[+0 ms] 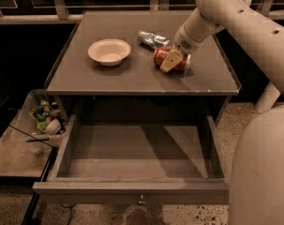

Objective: Place coke can into top drawer

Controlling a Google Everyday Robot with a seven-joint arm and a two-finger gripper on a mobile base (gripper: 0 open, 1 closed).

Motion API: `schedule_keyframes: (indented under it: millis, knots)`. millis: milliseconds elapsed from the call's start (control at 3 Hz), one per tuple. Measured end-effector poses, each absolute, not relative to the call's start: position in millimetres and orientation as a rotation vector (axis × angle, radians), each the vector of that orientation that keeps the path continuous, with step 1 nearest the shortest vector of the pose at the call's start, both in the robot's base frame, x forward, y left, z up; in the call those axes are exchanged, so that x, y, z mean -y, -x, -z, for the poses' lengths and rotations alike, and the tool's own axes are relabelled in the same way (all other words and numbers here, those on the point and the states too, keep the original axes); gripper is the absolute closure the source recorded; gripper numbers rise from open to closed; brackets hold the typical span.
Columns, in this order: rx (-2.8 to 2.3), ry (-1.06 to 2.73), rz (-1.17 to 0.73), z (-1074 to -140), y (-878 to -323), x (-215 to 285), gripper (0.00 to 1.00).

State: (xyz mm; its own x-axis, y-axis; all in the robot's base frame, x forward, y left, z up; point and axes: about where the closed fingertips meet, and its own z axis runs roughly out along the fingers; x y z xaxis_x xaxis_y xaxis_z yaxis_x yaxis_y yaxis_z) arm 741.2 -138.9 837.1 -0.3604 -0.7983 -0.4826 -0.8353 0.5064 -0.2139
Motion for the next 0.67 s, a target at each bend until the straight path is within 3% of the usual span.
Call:
schedule_keyframes:
  millis: [333, 667]
  knots:
    - [-2.217, 1.350, -0.093, -837.3, -738.3, 137.2, 0.89]
    - [-2.199, 1.373, -0.085, -851.5, -725.6, 137.8, 1.00]
